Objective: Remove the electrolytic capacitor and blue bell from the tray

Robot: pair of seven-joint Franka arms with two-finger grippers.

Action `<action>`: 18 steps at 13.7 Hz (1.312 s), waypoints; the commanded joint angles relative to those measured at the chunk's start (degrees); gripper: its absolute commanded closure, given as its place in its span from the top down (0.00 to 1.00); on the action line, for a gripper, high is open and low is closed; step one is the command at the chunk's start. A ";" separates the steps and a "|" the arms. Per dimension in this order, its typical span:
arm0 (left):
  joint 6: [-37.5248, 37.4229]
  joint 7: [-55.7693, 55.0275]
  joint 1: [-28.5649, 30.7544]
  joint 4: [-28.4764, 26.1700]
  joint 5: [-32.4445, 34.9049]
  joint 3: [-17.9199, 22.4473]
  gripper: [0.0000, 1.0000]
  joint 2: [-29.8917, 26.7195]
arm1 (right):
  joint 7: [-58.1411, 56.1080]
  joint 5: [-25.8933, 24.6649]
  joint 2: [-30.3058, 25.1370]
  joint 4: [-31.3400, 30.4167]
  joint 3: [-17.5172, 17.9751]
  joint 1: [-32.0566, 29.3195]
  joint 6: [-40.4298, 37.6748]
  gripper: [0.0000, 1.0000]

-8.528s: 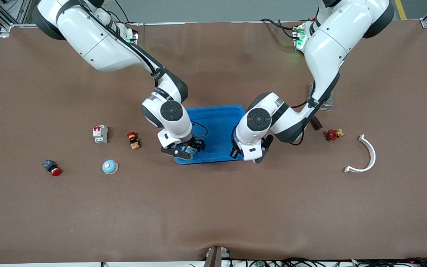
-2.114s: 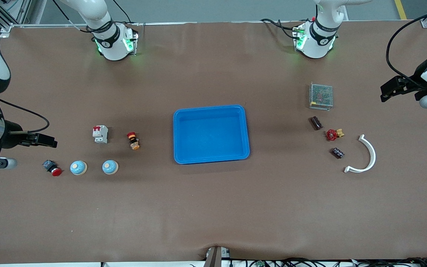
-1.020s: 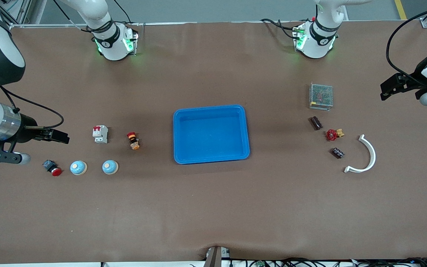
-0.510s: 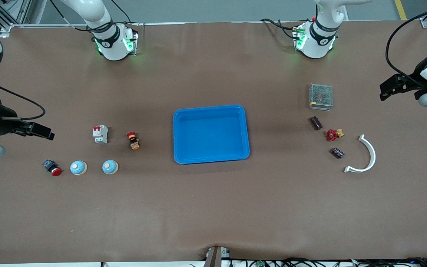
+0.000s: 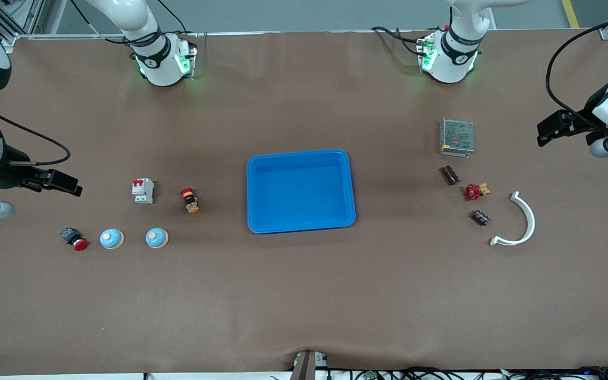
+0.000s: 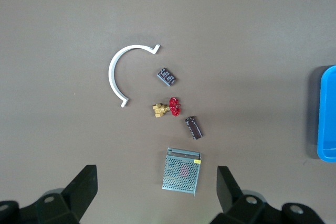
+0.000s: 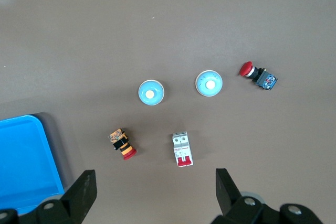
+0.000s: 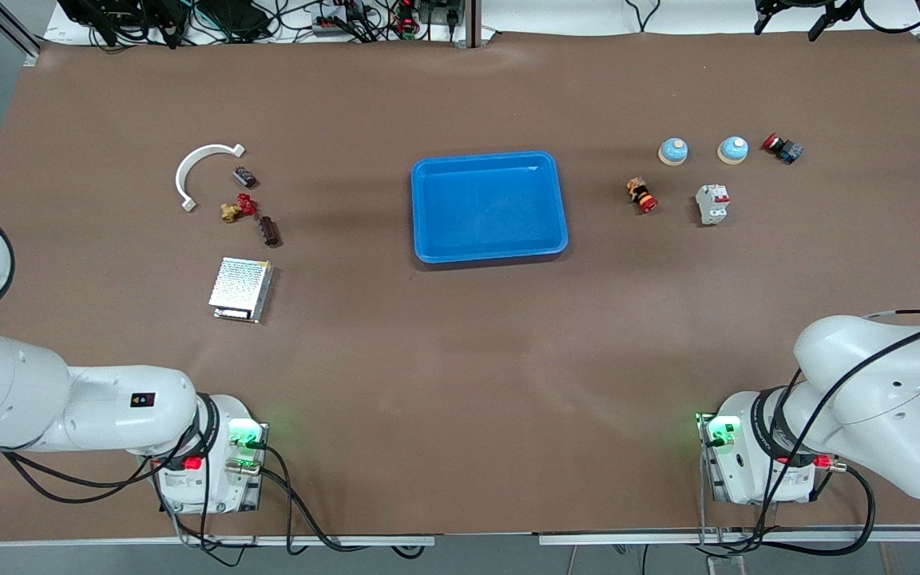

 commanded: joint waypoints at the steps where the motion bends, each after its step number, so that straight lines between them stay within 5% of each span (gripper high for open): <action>1: -1.25 0.94 -0.16 0.48 -0.94 0.04 1.00 0.10 | 0.04 -1.60 -1.26 0.88 -3.93 5.60 -2.44 1.00; 3: -1.25 0.85 0.01 0.39 -0.85 -0.31 1.00 -0.07 | -0.48 -1.51 -1.34 7.27 -8.87 11.78 -7.35 1.00; 6: -1.16 0.94 -0.07 0.13 -0.42 -0.40 1.00 -0.16 | -1.71 -1.25 -1.43 10.28 -13.19 16.27 -9.48 1.00; 9: -0.81 0.94 0.02 -1.28 -0.06 -0.75 1.00 -0.86 | -4.17 -0.54 -1.87 15.37 -22.31 24.25 -10.89 1.00; 13: -0.64 1.03 0.10 -2.51 0.03 -1.80 1.00 -2.01 | -8.03 2.16 -2.13 19.52 -30.14 29.99 -11.07 1.00; 15: -0.64 1.12 0.10 -2.51 0.11 -1.80 1.00 -2.01 | -11.10 6.82 -3.88 20.14 -37.50 33.58 -10.81 1.00; 18: -0.55 1.20 0.02 -2.25 3.35 -2.94 1.00 -2.01 | -15.59 15.77 -7.84 20.14 -55.93 44.89 -10.10 1.00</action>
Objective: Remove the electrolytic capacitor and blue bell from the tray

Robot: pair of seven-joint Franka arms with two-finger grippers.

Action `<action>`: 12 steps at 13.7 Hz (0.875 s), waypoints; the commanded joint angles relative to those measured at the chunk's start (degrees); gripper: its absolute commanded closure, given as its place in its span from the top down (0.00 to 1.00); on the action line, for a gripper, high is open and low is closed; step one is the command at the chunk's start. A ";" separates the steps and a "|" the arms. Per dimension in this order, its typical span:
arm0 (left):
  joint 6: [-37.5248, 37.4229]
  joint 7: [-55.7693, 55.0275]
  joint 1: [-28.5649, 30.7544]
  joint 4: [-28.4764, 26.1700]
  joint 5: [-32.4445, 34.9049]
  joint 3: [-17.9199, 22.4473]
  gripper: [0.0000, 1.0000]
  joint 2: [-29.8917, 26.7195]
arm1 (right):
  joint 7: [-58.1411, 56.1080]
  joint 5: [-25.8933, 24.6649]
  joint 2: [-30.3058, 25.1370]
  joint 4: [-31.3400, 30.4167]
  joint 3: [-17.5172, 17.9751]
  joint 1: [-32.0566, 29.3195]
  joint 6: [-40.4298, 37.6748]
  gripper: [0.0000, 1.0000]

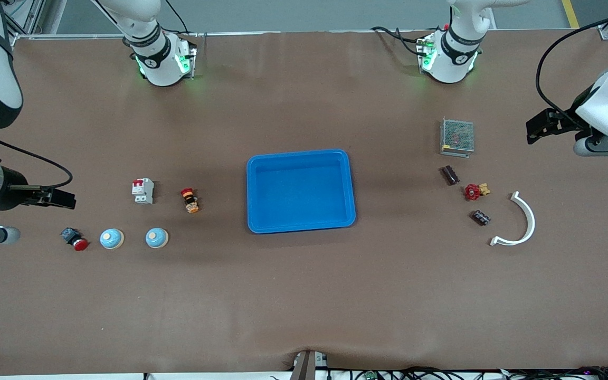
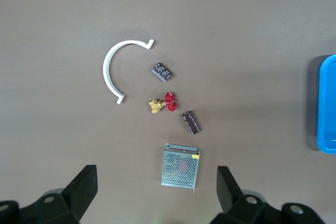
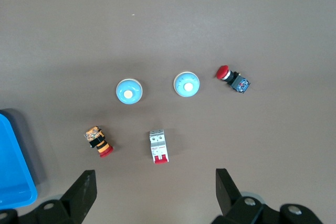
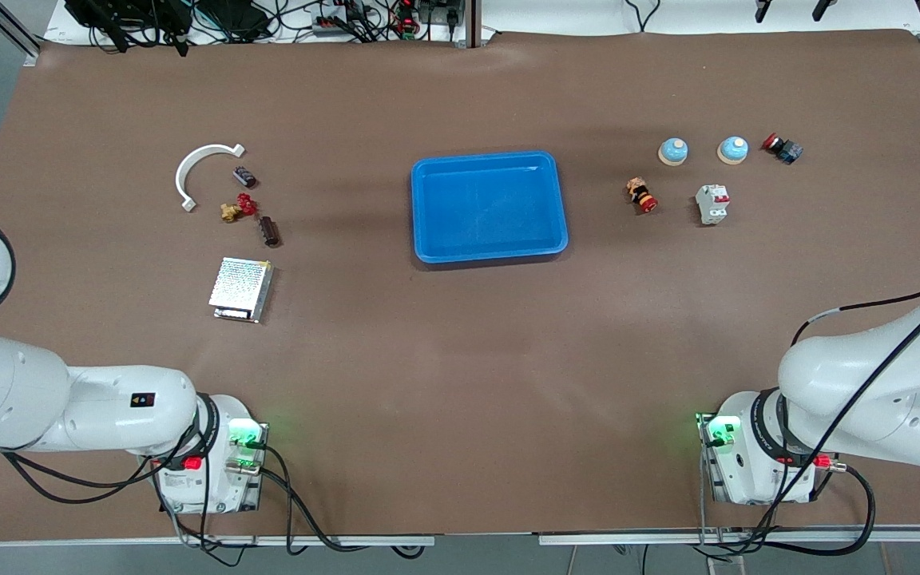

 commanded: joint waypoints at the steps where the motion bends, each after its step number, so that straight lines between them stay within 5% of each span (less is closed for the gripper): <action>1: -0.32 1.07 0.12 -1.01 2.65 -1.51 1.00 -1.58 | -4.91 8.22 -4.26 0.18 -18.01 11.55 -0.11 1.00; 4: -0.32 1.07 0.47 -0.66 1.95 -1.51 1.00 -1.32 | -10.29 14.83 -6.28 0.09 -31.67 19.57 -0.02 1.00; 12: -0.32 1.07 0.47 -0.74 1.86 -1.43 1.00 -1.14 | -10.38 15.11 -16.92 -6.76 -34.41 22.74 -0.72 1.00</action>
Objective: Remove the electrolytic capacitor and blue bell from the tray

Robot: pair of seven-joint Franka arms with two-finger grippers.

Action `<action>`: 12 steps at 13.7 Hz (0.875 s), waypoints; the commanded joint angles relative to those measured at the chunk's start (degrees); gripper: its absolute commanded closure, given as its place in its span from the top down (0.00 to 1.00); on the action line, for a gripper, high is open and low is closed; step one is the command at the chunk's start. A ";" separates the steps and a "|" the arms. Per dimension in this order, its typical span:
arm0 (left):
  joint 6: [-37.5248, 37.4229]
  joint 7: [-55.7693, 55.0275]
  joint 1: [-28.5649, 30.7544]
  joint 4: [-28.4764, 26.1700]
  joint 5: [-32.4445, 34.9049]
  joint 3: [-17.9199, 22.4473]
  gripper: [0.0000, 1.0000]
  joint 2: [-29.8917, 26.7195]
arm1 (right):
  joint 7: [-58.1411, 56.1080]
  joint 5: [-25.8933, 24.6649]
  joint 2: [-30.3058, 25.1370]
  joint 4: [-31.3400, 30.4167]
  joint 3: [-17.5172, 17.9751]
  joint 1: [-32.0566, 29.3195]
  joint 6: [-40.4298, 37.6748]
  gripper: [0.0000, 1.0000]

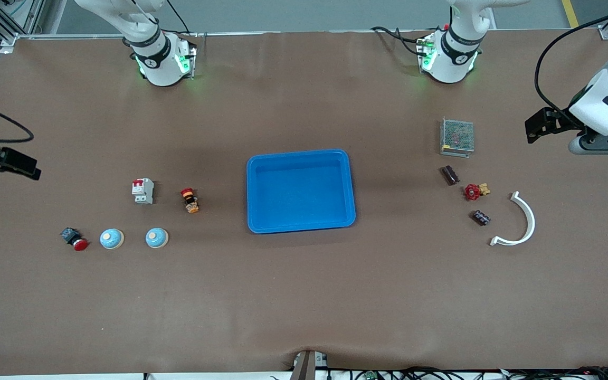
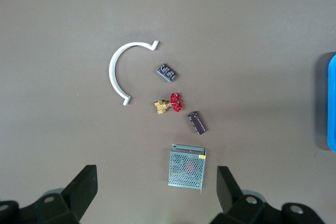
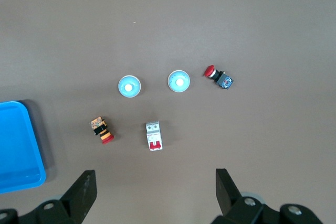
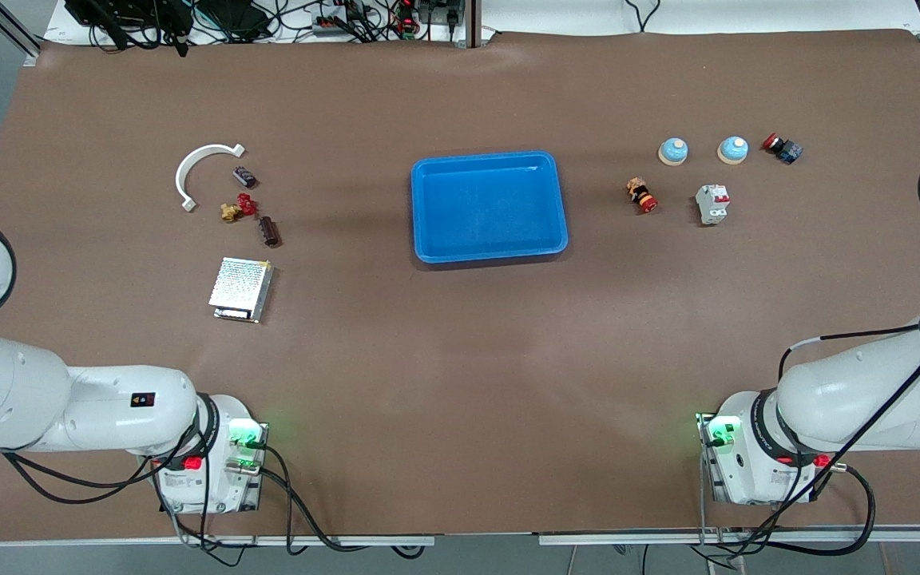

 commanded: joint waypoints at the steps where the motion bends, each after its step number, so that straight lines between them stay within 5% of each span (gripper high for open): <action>1: -0.32 1.01 0.33 -0.60 0.49 -0.26 1.00 -1.01 | -0.72 1.25 -4.27 -5.19 -5.33 4.35 0.66 1.00; 12: -0.24 1.01 0.25 -0.60 0.49 -0.26 1.00 -0.74 | -0.81 2.22 -15.44 -17.76 -6.16 3.68 4.09 1.00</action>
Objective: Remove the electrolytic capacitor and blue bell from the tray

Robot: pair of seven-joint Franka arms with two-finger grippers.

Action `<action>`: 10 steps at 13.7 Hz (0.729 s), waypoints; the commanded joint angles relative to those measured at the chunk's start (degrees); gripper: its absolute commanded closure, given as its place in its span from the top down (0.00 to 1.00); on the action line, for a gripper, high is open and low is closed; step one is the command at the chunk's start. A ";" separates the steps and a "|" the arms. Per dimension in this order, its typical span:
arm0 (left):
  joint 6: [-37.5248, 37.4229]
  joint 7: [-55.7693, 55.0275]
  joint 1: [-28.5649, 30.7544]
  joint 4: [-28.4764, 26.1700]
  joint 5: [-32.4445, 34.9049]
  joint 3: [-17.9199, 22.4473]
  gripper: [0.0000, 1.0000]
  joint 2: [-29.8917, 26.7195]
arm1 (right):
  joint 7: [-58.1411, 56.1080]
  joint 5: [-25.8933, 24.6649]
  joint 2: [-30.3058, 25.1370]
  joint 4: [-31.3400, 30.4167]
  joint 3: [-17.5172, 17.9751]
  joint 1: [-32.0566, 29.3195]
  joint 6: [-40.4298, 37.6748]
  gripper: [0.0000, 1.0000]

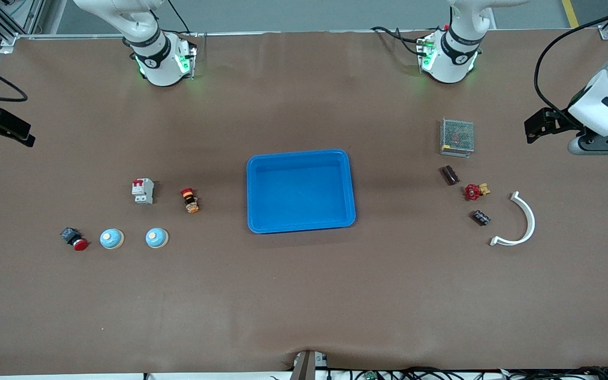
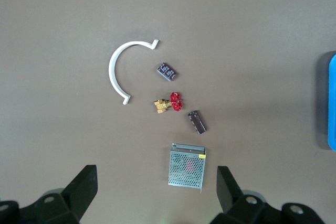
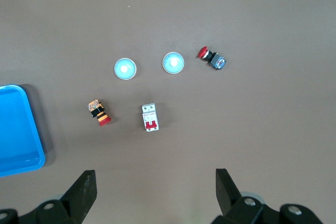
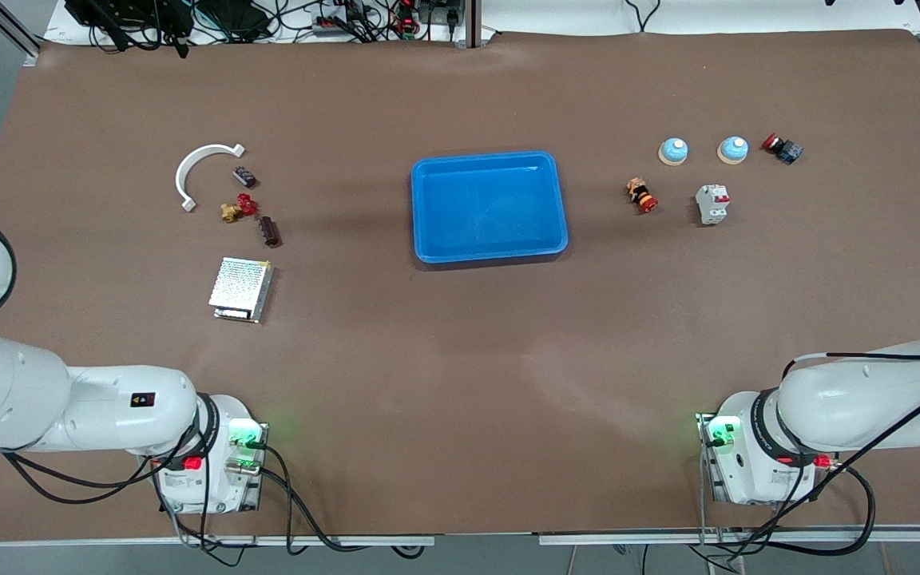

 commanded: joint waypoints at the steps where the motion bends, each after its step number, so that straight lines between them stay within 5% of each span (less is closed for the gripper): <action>1: -0.24 1.01 0.24 -0.47 0.49 -0.35 1.00 -0.83 | -0.67 1.45 -3.38 -4.16 -0.45 -0.65 1.66 1.00; 10: -1.03 0.83 0.86 0.41 -1.96 0.18 1.00 -1.18 | 0.12 4.33 -3.29 -3.81 0.35 -1.09 2.28 1.00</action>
